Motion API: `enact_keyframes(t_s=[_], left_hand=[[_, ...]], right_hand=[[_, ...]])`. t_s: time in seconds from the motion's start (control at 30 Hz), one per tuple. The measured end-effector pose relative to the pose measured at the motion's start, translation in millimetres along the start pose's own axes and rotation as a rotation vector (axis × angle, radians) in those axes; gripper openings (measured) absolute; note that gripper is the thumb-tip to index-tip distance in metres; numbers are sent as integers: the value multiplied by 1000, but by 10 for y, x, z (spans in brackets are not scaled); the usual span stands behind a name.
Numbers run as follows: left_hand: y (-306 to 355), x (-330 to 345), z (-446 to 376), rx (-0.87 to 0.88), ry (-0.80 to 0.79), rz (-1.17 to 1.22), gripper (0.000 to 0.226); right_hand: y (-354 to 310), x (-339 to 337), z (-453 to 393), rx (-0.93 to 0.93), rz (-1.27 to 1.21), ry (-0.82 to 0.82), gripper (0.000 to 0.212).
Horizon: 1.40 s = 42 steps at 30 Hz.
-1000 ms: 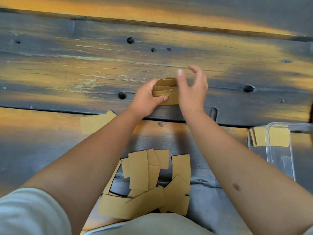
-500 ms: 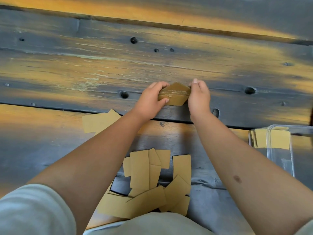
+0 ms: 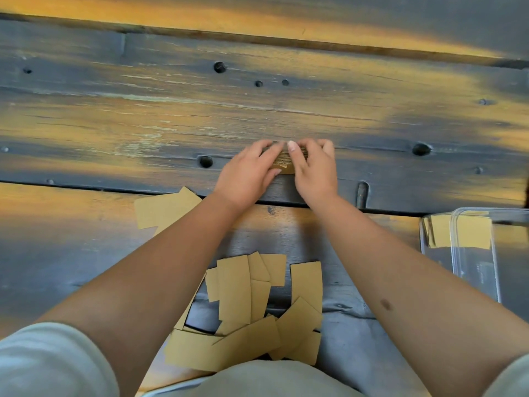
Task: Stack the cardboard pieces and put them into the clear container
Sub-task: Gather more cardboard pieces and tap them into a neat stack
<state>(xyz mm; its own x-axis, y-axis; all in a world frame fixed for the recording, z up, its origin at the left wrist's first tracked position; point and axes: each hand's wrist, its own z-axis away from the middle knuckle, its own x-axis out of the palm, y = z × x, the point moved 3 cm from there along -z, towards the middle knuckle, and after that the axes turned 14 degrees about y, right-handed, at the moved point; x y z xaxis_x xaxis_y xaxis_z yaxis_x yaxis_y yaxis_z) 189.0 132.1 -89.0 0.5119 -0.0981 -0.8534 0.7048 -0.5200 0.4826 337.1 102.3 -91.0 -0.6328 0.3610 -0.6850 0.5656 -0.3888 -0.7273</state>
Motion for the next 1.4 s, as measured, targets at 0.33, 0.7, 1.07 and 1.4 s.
enact_keyframes(t_s=[0.33,0.7,1.07,1.4], left_hand=[[39,-50,-93,44,-157,-379,38],[-17,-121,-300,-36,-321,-186,37],[8,-44,-277,-18,-360,-214,38],[-10,-26,-288,31,-331,-233,36]], right_hand=[[30,-221,-204,-411,522,-357,38],[-148,-97,-169,-429,648,-397,29],[-122,-99,-86,-358,465,-371,53],[-144,17,-74,-436,639,-349,37]])
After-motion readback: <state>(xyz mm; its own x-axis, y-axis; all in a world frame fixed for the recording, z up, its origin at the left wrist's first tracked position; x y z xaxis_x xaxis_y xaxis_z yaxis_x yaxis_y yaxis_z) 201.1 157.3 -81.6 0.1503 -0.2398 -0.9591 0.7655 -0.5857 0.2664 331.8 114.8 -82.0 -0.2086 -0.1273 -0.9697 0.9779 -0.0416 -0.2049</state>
